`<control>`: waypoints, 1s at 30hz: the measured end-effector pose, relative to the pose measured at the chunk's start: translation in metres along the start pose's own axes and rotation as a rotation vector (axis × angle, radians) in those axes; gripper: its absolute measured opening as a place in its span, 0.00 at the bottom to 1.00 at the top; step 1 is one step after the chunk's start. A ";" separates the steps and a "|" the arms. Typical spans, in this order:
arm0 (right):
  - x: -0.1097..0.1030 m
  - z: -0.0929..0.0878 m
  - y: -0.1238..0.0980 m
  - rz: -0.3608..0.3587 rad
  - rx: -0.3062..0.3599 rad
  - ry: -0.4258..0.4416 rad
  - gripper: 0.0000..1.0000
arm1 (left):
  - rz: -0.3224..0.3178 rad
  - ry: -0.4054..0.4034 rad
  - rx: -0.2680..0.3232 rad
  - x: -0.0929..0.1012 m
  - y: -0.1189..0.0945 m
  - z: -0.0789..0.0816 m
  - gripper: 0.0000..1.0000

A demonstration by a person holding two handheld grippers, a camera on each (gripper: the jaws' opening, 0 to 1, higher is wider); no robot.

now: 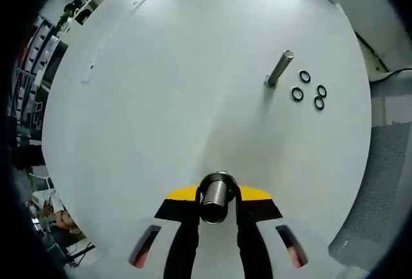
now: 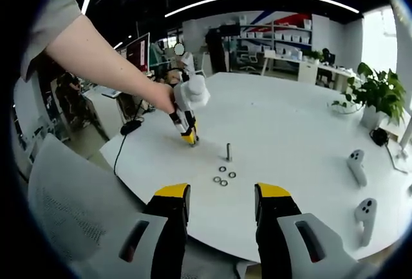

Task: Place the washer onto the threaded stud by aligning its center hole with the stud, sliding it down to the base, and recovering from edge contact or off-axis alignment until the washer reaches the visible bottom stop.

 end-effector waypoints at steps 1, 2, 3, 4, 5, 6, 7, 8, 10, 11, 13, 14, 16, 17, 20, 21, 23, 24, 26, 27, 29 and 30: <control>0.000 0.000 0.000 -0.001 -0.001 0.001 0.42 | -0.005 -0.010 0.004 0.000 0.000 0.000 0.19; 0.000 0.000 0.000 -0.001 -0.002 0.001 0.42 | -0.006 -0.022 0.012 -0.001 0.000 0.001 0.19; 0.000 0.000 0.000 -0.002 -0.003 0.000 0.42 | -0.005 -0.022 0.011 -0.001 -0.001 0.000 0.19; 0.000 0.000 0.000 -0.002 -0.003 0.000 0.42 | -0.004 -0.026 0.014 -0.001 -0.001 -0.001 0.19; 0.000 0.000 0.000 -0.001 -0.005 -0.001 0.42 | -0.003 -0.030 0.016 -0.002 0.000 -0.001 0.19; 0.000 0.000 0.000 -0.001 -0.006 -0.001 0.42 | -0.004 -0.030 0.021 -0.002 0.000 -0.001 0.20; 0.000 0.000 0.000 0.000 -0.006 -0.001 0.42 | -0.009 -0.036 0.022 -0.001 -0.001 -0.001 0.20; 0.000 0.000 0.000 0.000 -0.006 -0.001 0.42 | -0.005 -0.036 0.028 0.000 -0.001 -0.002 0.20; 0.000 -0.001 0.000 0.000 -0.008 0.000 0.42 | 0.002 -0.035 0.043 0.000 -0.002 -0.003 0.20; 0.000 -0.001 0.000 0.000 -0.009 0.000 0.42 | 0.003 -0.036 0.053 0.000 -0.003 -0.003 0.20; 0.000 -0.001 0.000 0.000 -0.009 0.000 0.42 | 0.002 -0.032 0.061 0.001 -0.005 -0.004 0.20; 0.000 -0.001 0.000 0.000 -0.011 0.000 0.42 | 0.003 -0.043 0.068 0.000 -0.007 -0.004 0.20; 0.000 -0.001 0.001 0.001 -0.016 -0.003 0.42 | 0.009 -0.057 0.082 -0.001 -0.009 -0.004 0.19; 0.000 -0.001 0.001 0.002 -0.017 -0.003 0.42 | 0.020 -0.066 0.096 -0.002 -0.012 -0.004 0.19; 0.000 -0.002 0.001 0.005 -0.020 -0.004 0.42 | 0.024 -0.073 0.114 -0.002 -0.019 -0.005 0.19; -0.001 -0.001 0.001 0.006 -0.019 -0.004 0.42 | 0.034 -0.065 0.121 -0.002 -0.020 -0.005 0.19; 0.000 -0.001 0.001 0.005 -0.017 -0.003 0.42 | 0.046 -0.066 0.130 -0.002 -0.024 -0.007 0.21; -0.001 -0.001 0.001 0.006 -0.017 -0.001 0.42 | 0.048 -0.073 0.137 -0.001 -0.028 -0.008 0.21; -0.001 -0.002 0.001 0.007 -0.020 -0.004 0.42 | 0.055 -0.082 0.154 -0.002 -0.033 -0.010 0.21; -0.001 -0.001 0.001 0.009 -0.019 -0.004 0.42 | 0.056 -0.087 0.157 -0.002 -0.034 -0.011 0.21; -0.002 -0.002 0.001 0.011 -0.021 -0.005 0.42 | 0.063 -0.098 0.171 -0.001 -0.040 -0.013 0.21; -0.001 -0.002 0.001 0.013 -0.021 -0.004 0.42 | 0.069 -0.102 0.179 -0.001 -0.042 -0.014 0.21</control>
Point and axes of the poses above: the point that each gripper's makers call its tool centre point, and the gripper's own axes: y roughly forward along the fingers, x roughly to its right, z roughly out of its top, the point moved 9 cm from there along -y, roughly backward along the fingers, and after that the axes turned 10 degrees about z, right-handed, at the moved point
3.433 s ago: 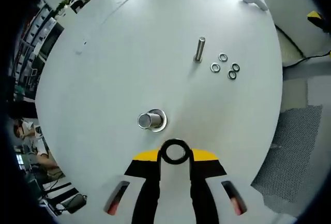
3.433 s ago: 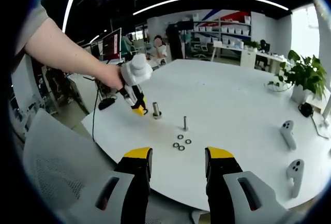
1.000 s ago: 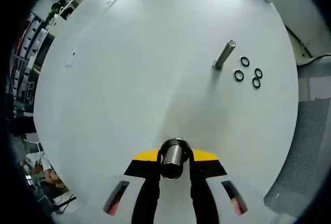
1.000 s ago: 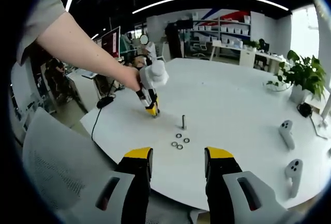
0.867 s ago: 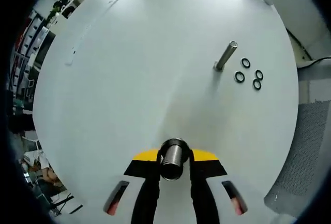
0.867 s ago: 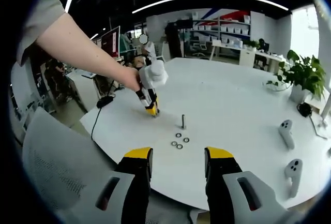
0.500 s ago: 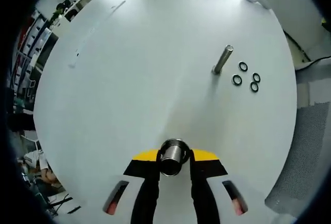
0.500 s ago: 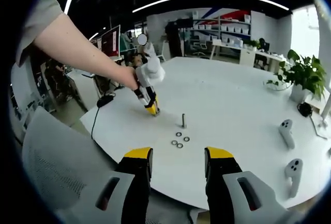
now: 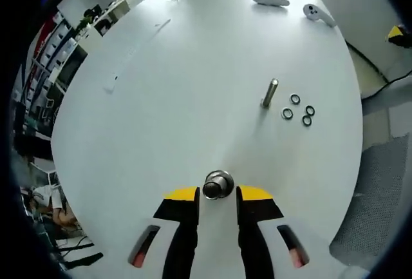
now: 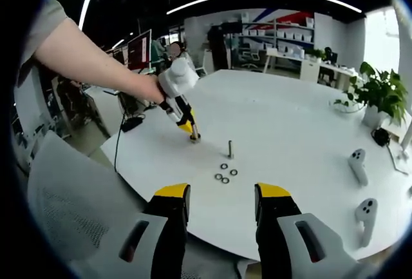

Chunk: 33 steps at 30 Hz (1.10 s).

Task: Place the washer onto the threaded stud by aligning its center hole with the stud, sliding it down to the base, and recovering from edge contact or off-axis alignment until the washer reaches the visible bottom stop.

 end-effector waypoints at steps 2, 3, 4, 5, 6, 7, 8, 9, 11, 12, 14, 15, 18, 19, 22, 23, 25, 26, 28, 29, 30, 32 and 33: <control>0.000 0.000 0.000 -0.001 0.002 0.000 0.42 | 0.002 -0.024 0.018 0.001 -0.006 0.000 0.21; 0.000 0.000 -0.001 -0.003 0.004 0.000 0.42 | 0.004 -0.024 0.018 0.001 -0.008 -0.001 0.21; 0.000 0.000 -0.001 -0.007 0.004 -0.001 0.42 | 0.014 -0.015 0.020 0.002 -0.012 -0.001 0.21; 0.000 0.000 -0.001 -0.007 0.002 0.000 0.42 | 0.023 0.001 0.036 0.003 -0.013 0.000 0.21; 0.000 0.000 -0.001 -0.006 0.002 0.001 0.42 | 0.024 -0.004 0.043 0.004 -0.015 0.001 0.20; 0.000 0.000 -0.001 -0.005 0.002 0.000 0.42 | 0.023 -0.024 0.055 0.006 -0.019 0.001 0.20; 0.000 0.000 -0.001 -0.006 0.002 -0.002 0.42 | 0.024 -0.036 0.069 0.007 -0.022 0.002 0.20; 0.000 0.000 -0.001 -0.007 0.001 -0.004 0.42 | 0.030 -0.044 0.084 0.008 -0.027 0.003 0.21; -0.001 0.000 -0.001 -0.006 -0.003 -0.007 0.42 | 0.056 -0.003 0.098 0.011 -0.035 0.002 0.19; -0.001 0.000 0.000 -0.005 -0.005 -0.009 0.42 | 0.087 0.043 0.099 0.012 -0.039 0.000 0.19; -0.001 0.000 0.000 -0.002 -0.008 -0.012 0.42 | 0.081 0.009 0.113 0.018 -0.047 -0.004 0.19; -0.001 0.000 0.000 0.000 -0.008 -0.011 0.42 | 0.075 -0.017 0.127 0.021 -0.049 -0.006 0.20; -0.001 0.000 0.000 0.005 -0.006 -0.005 0.42 | 0.086 -0.085 0.169 0.027 -0.066 -0.014 0.21; -0.001 0.000 0.000 0.004 -0.002 -0.005 0.42 | 0.085 -0.110 0.186 0.028 -0.070 -0.016 0.22; -0.002 0.000 0.000 0.005 -0.002 -0.006 0.42 | 0.121 -0.123 0.213 0.027 -0.084 -0.025 0.23; -0.003 0.001 0.000 0.006 -0.002 -0.008 0.42 | 0.134 -0.128 0.218 0.027 -0.087 -0.028 0.24; -0.003 0.001 0.000 0.007 0.001 -0.010 0.42 | 0.129 -0.202 0.244 0.028 -0.095 -0.035 0.24; -0.002 0.001 0.001 0.010 0.002 -0.007 0.42 | 0.130 -0.228 0.252 0.029 -0.099 -0.038 0.25; -0.004 0.001 0.001 0.019 -0.002 -0.010 0.42 | 0.144 -0.237 0.275 0.033 -0.108 -0.044 0.27; -0.006 0.000 0.001 0.025 -0.003 -0.015 0.42 | 0.145 -0.247 0.290 0.036 -0.113 -0.048 0.29; -0.008 0.001 0.001 0.029 -0.006 -0.029 0.42 | 0.148 -0.258 0.300 0.039 -0.117 -0.051 0.29; -0.008 0.001 0.002 0.037 -0.008 -0.032 0.42 | 0.198 -0.298 0.344 0.040 -0.125 -0.058 0.29; -0.009 0.002 0.002 0.041 -0.008 -0.032 0.42 | 0.183 -0.342 0.367 0.043 -0.126 -0.063 0.30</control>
Point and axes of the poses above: the point that each gripper's makers call its tool centre point, and the gripper's own axes: y roughly forward along the fingers, x roughly to its right, z roughly out of its top, the point moved 9 cm from there along -y, roughly backward along the fingers, and after that the axes turned 10 degrees about z, right-handed, at the moved point
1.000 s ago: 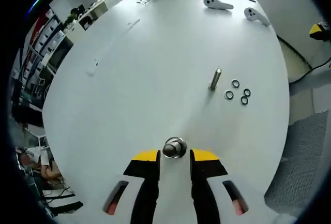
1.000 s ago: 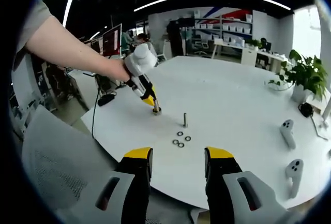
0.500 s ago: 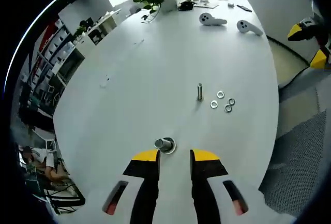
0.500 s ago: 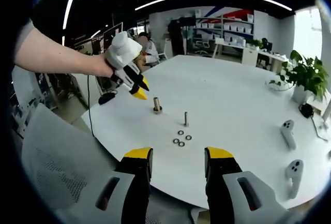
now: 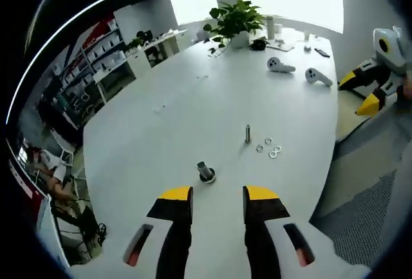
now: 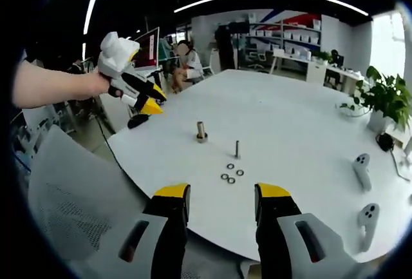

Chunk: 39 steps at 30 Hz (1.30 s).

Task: Place the washer onto the threaded stud by aligning its center hole with the stud, sliding it down to the base, and recovering from edge contact or off-axis alignment until the washer reaches the visible bottom stop.

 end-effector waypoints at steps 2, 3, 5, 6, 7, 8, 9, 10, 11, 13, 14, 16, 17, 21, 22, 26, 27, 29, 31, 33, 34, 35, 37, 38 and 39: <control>-0.001 0.000 0.001 0.012 -0.002 -0.001 0.42 | -0.010 -0.038 0.014 0.004 -0.008 -0.005 0.30; -0.002 0.000 0.001 0.020 -0.003 -0.005 0.42 | -0.009 -0.028 0.011 0.005 -0.012 -0.008 0.30; -0.002 0.000 0.001 0.022 -0.005 -0.012 0.42 | -0.005 -0.027 0.010 0.009 -0.020 -0.012 0.31; -0.002 0.000 0.002 0.023 -0.007 -0.014 0.42 | -0.001 -0.042 0.006 0.010 -0.023 -0.014 0.30; -0.002 0.000 0.002 0.025 -0.009 -0.014 0.42 | -0.002 -0.062 0.005 0.010 -0.026 -0.016 0.30; -0.002 0.000 0.003 0.030 -0.011 -0.011 0.42 | -0.006 -0.093 0.010 0.009 -0.027 -0.019 0.30; -0.002 0.000 0.003 0.031 -0.010 -0.010 0.42 | -0.005 -0.116 0.031 0.009 -0.031 -0.022 0.30; -0.002 0.000 0.003 0.033 -0.011 -0.012 0.42 | -0.001 -0.121 0.045 0.010 -0.036 -0.023 0.30; -0.003 0.000 0.003 0.035 -0.012 -0.014 0.42 | -0.002 -0.128 0.051 0.012 -0.040 -0.026 0.30; -0.002 0.002 0.001 0.025 -0.002 -0.028 0.42 | -0.005 -0.131 0.046 0.015 -0.046 -0.031 0.30; -0.002 0.002 0.001 0.023 0.004 -0.028 0.42 | -0.004 -0.137 0.035 0.017 -0.048 -0.034 0.30; -0.001 0.003 0.001 0.022 0.013 -0.024 0.42 | -0.013 -0.128 0.024 0.024 -0.056 -0.040 0.30; -0.002 0.003 0.001 0.023 0.010 -0.024 0.42 | -0.011 -0.119 0.023 0.025 -0.058 -0.043 0.30; -0.002 0.002 0.002 0.030 0.001 -0.023 0.42 | -0.022 -0.126 0.028 0.031 -0.071 -0.051 0.31; -0.002 0.002 0.002 0.030 0.002 -0.023 0.42 | -0.031 -0.143 0.036 0.033 -0.073 -0.052 0.31; -0.002 0.002 0.002 0.030 0.001 -0.018 0.42 | -0.040 -0.169 0.073 0.040 -0.080 -0.057 0.31; -0.002 0.001 0.002 0.030 0.000 -0.020 0.42 | -0.037 -0.163 0.073 0.041 -0.081 -0.058 0.31; -0.003 0.001 0.003 0.036 -0.003 -0.018 0.42 | -0.033 -0.157 0.076 0.040 -0.084 -0.058 0.31; -0.003 0.001 0.003 0.038 -0.007 -0.018 0.42 | -0.038 -0.176 0.087 0.038 -0.086 -0.058 0.31; -0.003 0.001 0.003 0.040 -0.007 -0.018 0.42 | -0.036 -0.194 0.107 0.037 -0.089 -0.058 0.31; -0.003 0.001 0.003 0.039 -0.006 -0.018 0.42 | -0.035 -0.194 0.115 0.037 -0.089 -0.058 0.31; -0.003 0.001 0.003 0.039 -0.006 -0.018 0.42 | -0.032 -0.190 0.113 0.038 -0.089 -0.058 0.32; -0.002 0.001 0.003 0.036 -0.008 -0.018 0.42 | -0.038 -0.251 0.131 0.038 -0.093 -0.058 0.31; -0.002 0.001 0.003 0.033 -0.005 -0.016 0.42 | -0.027 -0.243 0.138 0.036 -0.095 -0.059 0.31; -0.002 0.001 0.002 0.033 -0.003 -0.014 0.42 | -0.015 -0.233 0.141 0.037 -0.096 -0.060 0.31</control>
Point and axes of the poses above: the point that each gripper's makers call its tool centre point, and the gripper's own axes: y roughly forward along the fingers, x roughly to its right, z roughly out of its top, the point moved 9 cm from there along -y, roughly backward along the fingers, and after that the axes turned 10 degrees about z, right-handed, at the moved point
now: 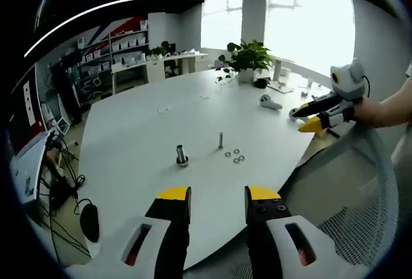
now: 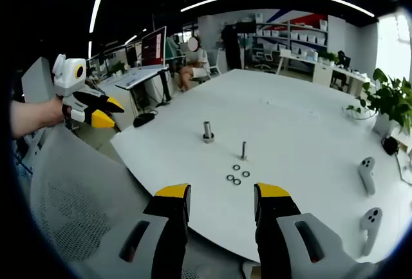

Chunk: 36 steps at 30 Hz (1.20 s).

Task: Place the washer onto the threaded stud by aligning its center hole with the stud, sliding it down to the base, and recovering from edge contact or off-axis alignment until the washer reaches the visible bottom stop.

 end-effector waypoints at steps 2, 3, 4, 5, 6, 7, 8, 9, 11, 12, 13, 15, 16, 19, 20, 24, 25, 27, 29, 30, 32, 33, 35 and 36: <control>0.000 0.000 0.001 0.000 -0.006 -0.002 0.42 | 0.009 0.003 0.016 0.000 -0.003 0.001 0.31; 0.000 0.000 0.001 0.000 -0.008 -0.005 0.42 | 0.008 -0.008 0.031 -0.001 -0.003 0.001 0.31; 0.000 0.000 0.000 -0.001 -0.007 -0.007 0.42 | 0.002 -0.021 0.054 -0.001 -0.004 0.001 0.31; 0.000 0.000 0.000 -0.002 -0.005 -0.005 0.42 | 0.000 -0.019 0.069 0.000 -0.005 0.002 0.31; 0.001 0.000 0.001 -0.002 -0.006 -0.002 0.42 | 0.002 -0.016 0.067 0.000 -0.006 0.002 0.31; 0.001 0.000 0.001 -0.002 -0.009 0.000 0.42 | 0.002 -0.017 0.074 0.000 -0.006 0.002 0.31; 0.001 0.000 0.001 -0.003 -0.011 0.000 0.42 | -0.001 -0.019 0.085 0.000 -0.006 0.003 0.31; 0.001 0.000 0.001 -0.005 -0.012 -0.002 0.42 | -0.004 -0.021 0.097 0.000 -0.006 0.004 0.31; 0.001 0.000 0.001 -0.008 -0.015 -0.005 0.42 | -0.006 -0.017 0.104 0.002 -0.005 0.005 0.30; 0.001 -0.001 0.001 -0.011 -0.020 -0.005 0.42 | -0.010 -0.016 0.097 0.002 -0.004 0.004 0.30; 0.002 -0.002 0.001 -0.012 -0.023 -0.003 0.42 | -0.019 -0.015 0.083 0.003 -0.003 0.002 0.30; 0.002 -0.002 0.001 -0.018 -0.027 0.001 0.42 | -0.024 -0.014 0.078 0.005 -0.002 0.001 0.29; 0.002 -0.002 0.001 -0.019 -0.027 0.001 0.42 | -0.029 -0.015 0.080 0.005 -0.002 0.002 0.29; 0.002 -0.004 0.000 -0.027 -0.036 0.010 0.42 | -0.048 -0.026 0.072 0.007 -0.001 0.001 0.29; 0.003 -0.004 0.001 -0.028 -0.038 0.011 0.42 | -0.049 -0.024 0.072 0.007 -0.001 0.001 0.29; 0.003 -0.006 0.001 -0.042 -0.053 0.010 0.42 | -0.056 -0.013 0.090 0.008 -0.003 0.002 0.29; 0.003 -0.006 0.001 -0.045 -0.059 0.013 0.42 | -0.055 -0.009 0.090 0.009 -0.003 0.002 0.29; 0.004 -0.007 0.001 -0.053 -0.067 0.016 0.42 | -0.058 -0.013 0.085 0.009 -0.003 0.001 0.29; 0.005 -0.008 0.001 -0.062 -0.082 0.016 0.42 | -0.063 -0.024 0.089 0.009 -0.003 0.001 0.29; 0.006 -0.010 0.002 -0.064 -0.092 0.020 0.42 | -0.064 -0.033 0.092 0.008 -0.004 0.001 0.29; 0.007 -0.010 0.001 -0.073 -0.087 0.023 0.42 | -0.066 -0.042 0.094 0.007 -0.003 0.001 0.29; 0.007 -0.009 0.001 -0.077 -0.085 0.025 0.42 | -0.067 -0.046 0.097 0.008 -0.004 0.001 0.29; 0.007 -0.010 0.001 -0.083 -0.090 0.031 0.42 | -0.071 -0.051 0.098 0.008 -0.004 0.001 0.28; 0.008 -0.010 0.001 -0.084 -0.095 0.032 0.42 | -0.070 -0.052 0.093 0.008 -0.003 0.000 0.28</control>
Point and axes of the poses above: the point that each gripper's makers call its tool centre point, and the gripper's own axes: y roughly forward along the fingers, x roughly to its right, z roughly out of its top, the point moved 9 cm from there along -y, roughly backward along the fingers, and after that the axes turned 10 degrees about z, right-handed, at the moved point
